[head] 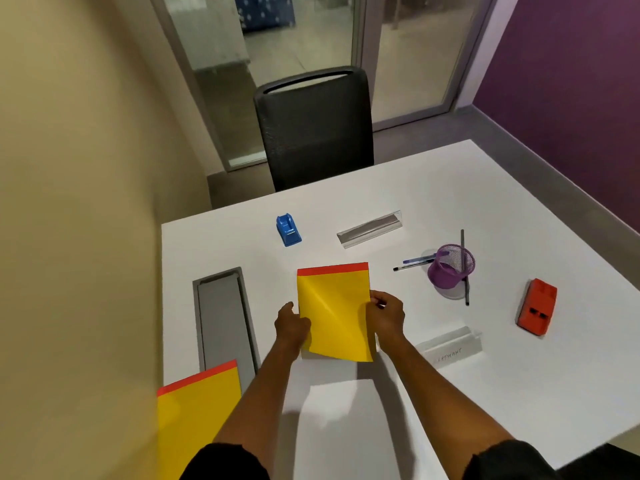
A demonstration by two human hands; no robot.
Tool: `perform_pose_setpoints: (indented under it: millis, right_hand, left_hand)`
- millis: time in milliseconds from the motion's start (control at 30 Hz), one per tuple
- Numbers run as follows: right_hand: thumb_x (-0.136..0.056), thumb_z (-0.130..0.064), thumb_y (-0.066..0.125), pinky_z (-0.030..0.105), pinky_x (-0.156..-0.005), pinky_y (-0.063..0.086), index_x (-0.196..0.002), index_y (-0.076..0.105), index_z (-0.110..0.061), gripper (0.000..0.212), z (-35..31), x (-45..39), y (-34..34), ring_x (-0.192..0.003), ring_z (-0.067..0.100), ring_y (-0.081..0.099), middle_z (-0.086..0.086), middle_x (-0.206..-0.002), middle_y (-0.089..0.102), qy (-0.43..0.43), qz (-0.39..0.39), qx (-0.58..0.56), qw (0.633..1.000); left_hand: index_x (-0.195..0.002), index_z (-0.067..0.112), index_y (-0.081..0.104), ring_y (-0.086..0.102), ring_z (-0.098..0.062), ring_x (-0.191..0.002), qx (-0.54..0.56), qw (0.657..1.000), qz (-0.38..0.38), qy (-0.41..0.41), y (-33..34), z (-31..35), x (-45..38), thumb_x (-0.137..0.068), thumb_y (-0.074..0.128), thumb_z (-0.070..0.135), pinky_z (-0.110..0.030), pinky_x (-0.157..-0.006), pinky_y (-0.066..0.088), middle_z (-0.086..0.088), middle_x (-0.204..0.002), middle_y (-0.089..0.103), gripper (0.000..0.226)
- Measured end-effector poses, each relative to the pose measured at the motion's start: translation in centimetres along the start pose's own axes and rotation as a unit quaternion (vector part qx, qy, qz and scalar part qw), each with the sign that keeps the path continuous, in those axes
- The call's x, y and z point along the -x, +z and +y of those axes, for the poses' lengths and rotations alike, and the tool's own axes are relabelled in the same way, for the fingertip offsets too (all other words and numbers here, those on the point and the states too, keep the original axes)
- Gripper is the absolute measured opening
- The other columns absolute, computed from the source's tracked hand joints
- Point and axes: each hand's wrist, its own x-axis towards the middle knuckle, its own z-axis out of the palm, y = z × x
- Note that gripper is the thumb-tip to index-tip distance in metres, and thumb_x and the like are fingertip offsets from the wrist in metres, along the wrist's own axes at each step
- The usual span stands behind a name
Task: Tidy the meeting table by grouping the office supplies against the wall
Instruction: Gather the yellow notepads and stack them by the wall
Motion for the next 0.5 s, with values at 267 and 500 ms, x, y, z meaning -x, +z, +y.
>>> perform_pose_setpoints:
  millis: [267,500]
  right_hand:
    - [-0.093,-0.004,0.058,0.044,-0.095,0.053,-0.113,0.067,-0.011,0.024,-0.9,4.3,0.9,-0.105,0.028,0.063,0.008,-0.119,0.066,-0.063,-0.083,0.002,0.995]
    - [-0.091,-0.001,0.056,0.041,-0.087,0.055,-0.110,0.069,-0.006,0.023,0.2,7.5,2.7,-0.098,0.025,0.063,0.009,-0.109,0.068,-0.053,-0.127,-0.020,0.990]
  left_hand:
    - [-0.081,0.011,0.050,0.051,-0.021,-0.056,0.028,0.998,-0.045,-0.035,-4.3,-2.2,4.1,-0.083,0.051,-0.013,-0.023,-0.046,0.041,-0.013,-0.073,0.052,0.024]
    - [-0.110,0.002,0.053,0.053,-0.019,-0.058,0.056,0.998,-0.001,-0.017,-8.0,-5.5,6.9,-0.082,0.053,-0.012,-0.031,-0.054,0.045,-0.015,-0.077,0.057,0.032]
